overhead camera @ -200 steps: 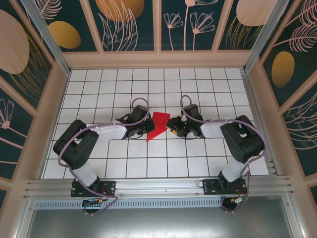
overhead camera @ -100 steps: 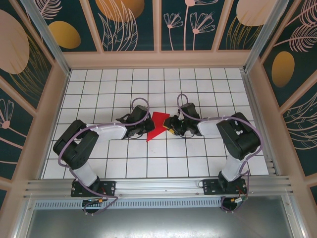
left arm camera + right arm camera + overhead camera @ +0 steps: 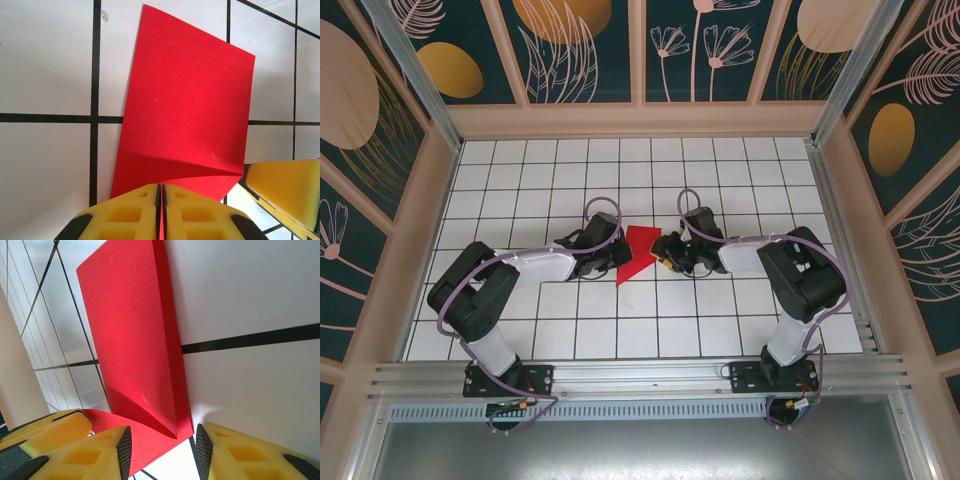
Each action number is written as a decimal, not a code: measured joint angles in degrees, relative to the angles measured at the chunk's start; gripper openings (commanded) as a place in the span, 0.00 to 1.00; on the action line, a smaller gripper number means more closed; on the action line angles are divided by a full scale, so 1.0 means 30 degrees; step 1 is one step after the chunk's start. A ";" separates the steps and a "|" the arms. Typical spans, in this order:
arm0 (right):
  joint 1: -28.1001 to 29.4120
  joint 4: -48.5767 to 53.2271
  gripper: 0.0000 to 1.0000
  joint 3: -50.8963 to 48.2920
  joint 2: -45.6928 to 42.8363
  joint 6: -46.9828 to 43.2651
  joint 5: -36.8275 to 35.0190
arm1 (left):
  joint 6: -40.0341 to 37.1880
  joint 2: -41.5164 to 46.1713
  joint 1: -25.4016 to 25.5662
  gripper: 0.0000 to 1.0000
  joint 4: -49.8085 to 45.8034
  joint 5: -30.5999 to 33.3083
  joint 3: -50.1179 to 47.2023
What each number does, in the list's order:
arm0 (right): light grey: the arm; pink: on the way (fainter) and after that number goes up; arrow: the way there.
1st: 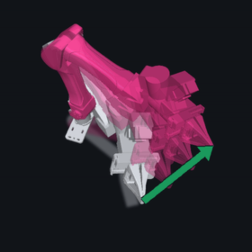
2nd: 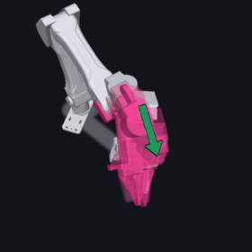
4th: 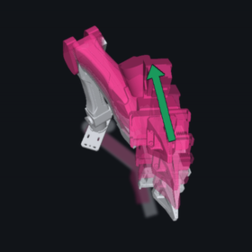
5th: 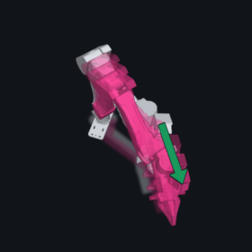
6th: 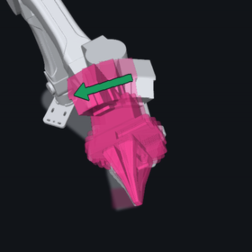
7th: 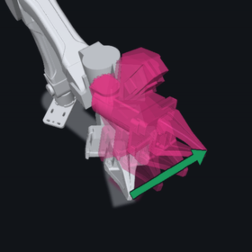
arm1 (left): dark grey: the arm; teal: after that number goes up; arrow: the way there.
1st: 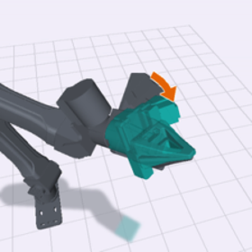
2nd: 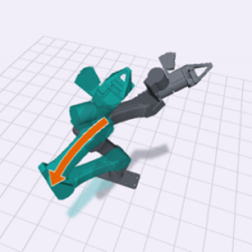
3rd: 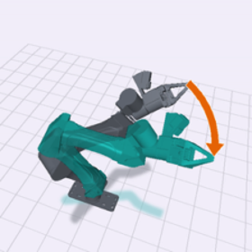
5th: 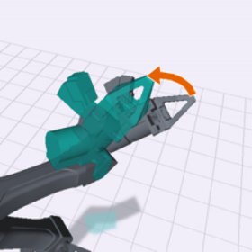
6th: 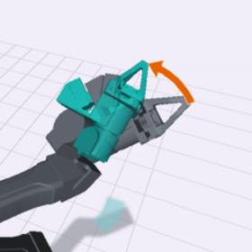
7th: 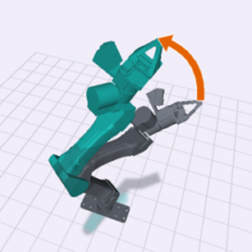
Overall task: Fold a paper plane with a square sheet of paper (pick it up from the middle)
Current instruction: Fourth fold the wing at the center of the table.
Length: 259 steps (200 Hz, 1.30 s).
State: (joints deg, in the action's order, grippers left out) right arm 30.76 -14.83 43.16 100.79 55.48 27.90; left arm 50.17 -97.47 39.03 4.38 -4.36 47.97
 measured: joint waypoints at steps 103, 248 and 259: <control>0.0656 -0.1610 0.27 0.0240 0.0204 -0.0080 0.1763 | 0.0000 0.0000 -0.0007 0.14 -0.0153 0.0153 0.0000; 0.0823 -0.4758 0.14 0.0102 0.2375 0.1005 0.3206 | 0.0015 0.0933 -0.0182 0.20 -0.0277 0.0648 -0.0590; 0.0860 -0.4801 0.08 0.0102 0.2477 0.1042 0.3242 | 0.0044 0.1362 -0.0328 0.23 -0.0357 0.0663 -0.0729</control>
State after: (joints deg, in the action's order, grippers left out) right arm 33.34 -29.23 43.46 108.22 58.61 37.63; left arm 50.30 -93.38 38.04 3.31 -2.37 45.78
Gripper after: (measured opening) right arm 0.129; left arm 0.199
